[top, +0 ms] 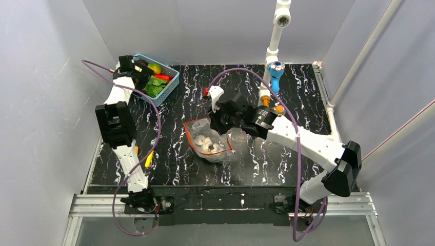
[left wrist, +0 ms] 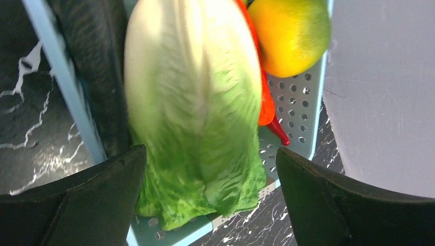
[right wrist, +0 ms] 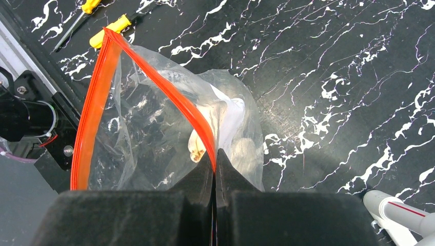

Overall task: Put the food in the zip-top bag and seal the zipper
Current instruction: Pick up the fake vegetable from the bin.

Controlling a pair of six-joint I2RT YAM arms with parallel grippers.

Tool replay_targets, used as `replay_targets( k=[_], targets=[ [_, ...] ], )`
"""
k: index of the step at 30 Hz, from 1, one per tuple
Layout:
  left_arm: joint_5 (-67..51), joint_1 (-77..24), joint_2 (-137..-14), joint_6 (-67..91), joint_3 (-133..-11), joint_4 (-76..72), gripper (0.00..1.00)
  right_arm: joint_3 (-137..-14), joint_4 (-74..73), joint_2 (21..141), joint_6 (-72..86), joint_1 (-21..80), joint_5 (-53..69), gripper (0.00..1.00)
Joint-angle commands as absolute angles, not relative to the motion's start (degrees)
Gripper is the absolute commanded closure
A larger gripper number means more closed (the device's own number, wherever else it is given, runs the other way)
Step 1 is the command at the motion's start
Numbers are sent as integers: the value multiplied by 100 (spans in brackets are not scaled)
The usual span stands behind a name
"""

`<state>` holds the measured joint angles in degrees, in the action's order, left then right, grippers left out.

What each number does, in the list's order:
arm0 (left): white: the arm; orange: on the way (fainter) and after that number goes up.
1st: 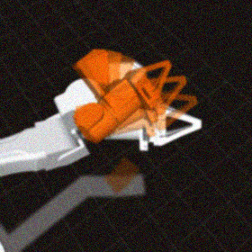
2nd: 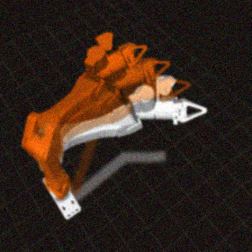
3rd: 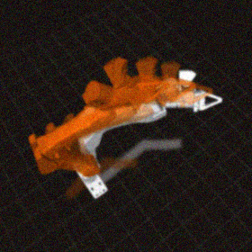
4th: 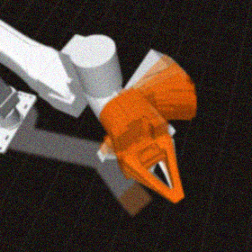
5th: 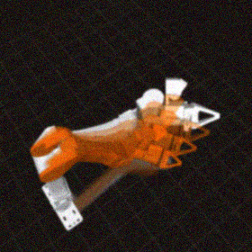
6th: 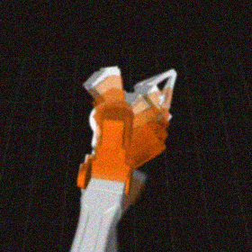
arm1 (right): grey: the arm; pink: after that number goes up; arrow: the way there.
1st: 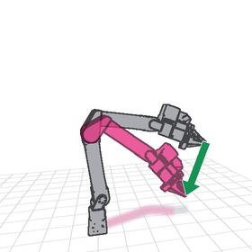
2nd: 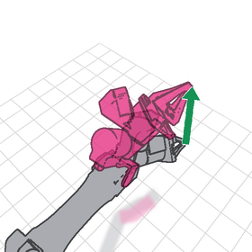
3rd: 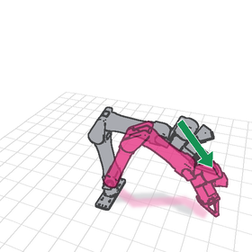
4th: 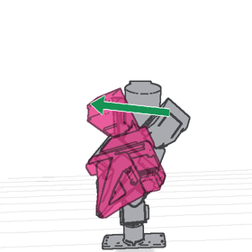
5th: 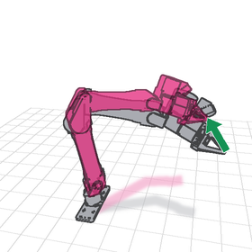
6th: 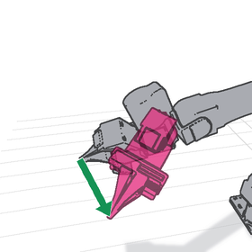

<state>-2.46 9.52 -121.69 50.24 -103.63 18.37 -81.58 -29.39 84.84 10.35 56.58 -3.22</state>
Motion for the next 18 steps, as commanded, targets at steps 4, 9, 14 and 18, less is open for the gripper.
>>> replay_targets(
  k=[4, 9, 14, 18],
  targets=[
    [130, 829, -12190, 5913, -10589, 2598, 3, -8292, -2727, 8523, 1168, 5546, -269, 99],
    [479, 711, -12485, 6150, -10964, 3109, 3, -8288, -2716, 8531, 1179, 5546, -262, 99],
    [1229, 562, -12697, 6531, -11204, 3634, 2, -8280, -2700, 8536, 1195, 5529, -263, 99],
    [1556, 492, -13163, 6657, -11793, 4229, 2, -8264, -2702, 8534, 1191, 5511, -272, 99]
  ],
)
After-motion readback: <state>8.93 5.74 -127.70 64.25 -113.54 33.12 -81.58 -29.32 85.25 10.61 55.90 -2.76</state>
